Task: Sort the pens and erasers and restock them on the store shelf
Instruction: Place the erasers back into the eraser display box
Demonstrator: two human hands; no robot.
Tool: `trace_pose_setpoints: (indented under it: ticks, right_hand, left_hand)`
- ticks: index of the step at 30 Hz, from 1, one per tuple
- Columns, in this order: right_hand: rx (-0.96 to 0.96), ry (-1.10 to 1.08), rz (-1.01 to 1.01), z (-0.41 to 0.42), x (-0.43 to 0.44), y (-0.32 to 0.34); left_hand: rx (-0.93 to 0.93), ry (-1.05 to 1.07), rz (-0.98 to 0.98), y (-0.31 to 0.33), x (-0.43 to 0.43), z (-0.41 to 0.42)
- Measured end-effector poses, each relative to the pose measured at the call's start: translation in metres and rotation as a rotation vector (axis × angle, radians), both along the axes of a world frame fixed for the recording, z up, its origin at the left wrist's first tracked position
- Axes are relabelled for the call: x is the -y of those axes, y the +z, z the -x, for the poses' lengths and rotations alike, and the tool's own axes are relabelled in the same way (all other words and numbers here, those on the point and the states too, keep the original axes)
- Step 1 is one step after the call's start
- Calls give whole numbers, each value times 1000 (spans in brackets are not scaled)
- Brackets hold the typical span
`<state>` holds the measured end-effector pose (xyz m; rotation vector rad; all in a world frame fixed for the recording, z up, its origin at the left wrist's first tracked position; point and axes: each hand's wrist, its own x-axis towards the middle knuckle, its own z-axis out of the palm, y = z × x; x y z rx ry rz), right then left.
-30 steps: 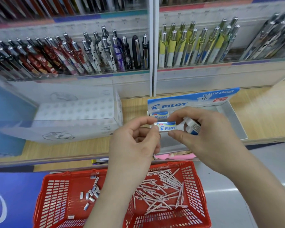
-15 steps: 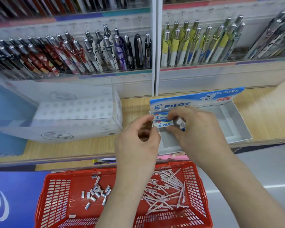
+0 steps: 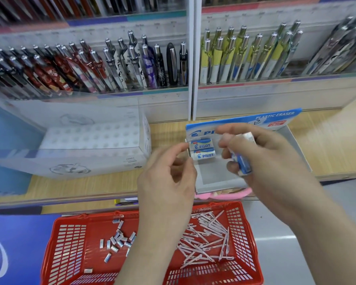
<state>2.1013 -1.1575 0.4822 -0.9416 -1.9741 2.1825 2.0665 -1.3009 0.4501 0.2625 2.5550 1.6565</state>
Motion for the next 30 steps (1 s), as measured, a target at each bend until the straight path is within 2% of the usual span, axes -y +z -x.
trace_pose_setpoints:
  ticks: [1,2,3,7,12,15,19,22,25,28,30]
  right_hand:
    - [-33,-30,295,-2,0,5]
    - [-61,-46,492,-4,1,8]
    - [-76,-46,598,-5,2,9]
    - [-117,-24,692,-8,11,7]
    - [-121,-36,677,-11,19,7]
    - [-62,1,567,-15,17,14]
    - [60,197,120,-18,13,20]
    - [101,228,19,-16,7,17]
    - [96,245,-35,-14,-1,15]
    - [79,290,-88,-15,-6,13]
    - [52,371,-213,-15,-10,11]
  left_hand:
    - [-47,-13,5,5,1,-3]
    - [-90,-38,3,10,2,-6]
    - [-120,-79,-11,16,2,-10]
    - [-147,-276,8,33,-1,-21]
    - [-261,-224,102,29,-5,-19]
    - [-218,-134,98,29,-2,-18]
    - [-68,-29,82,25,1,-16]
    - [53,-94,78,23,4,-14]
    - [231,-177,-14,25,13,-10]
    - [208,-189,0,22,16,-3]
    - [161,-201,67,19,13,-1]
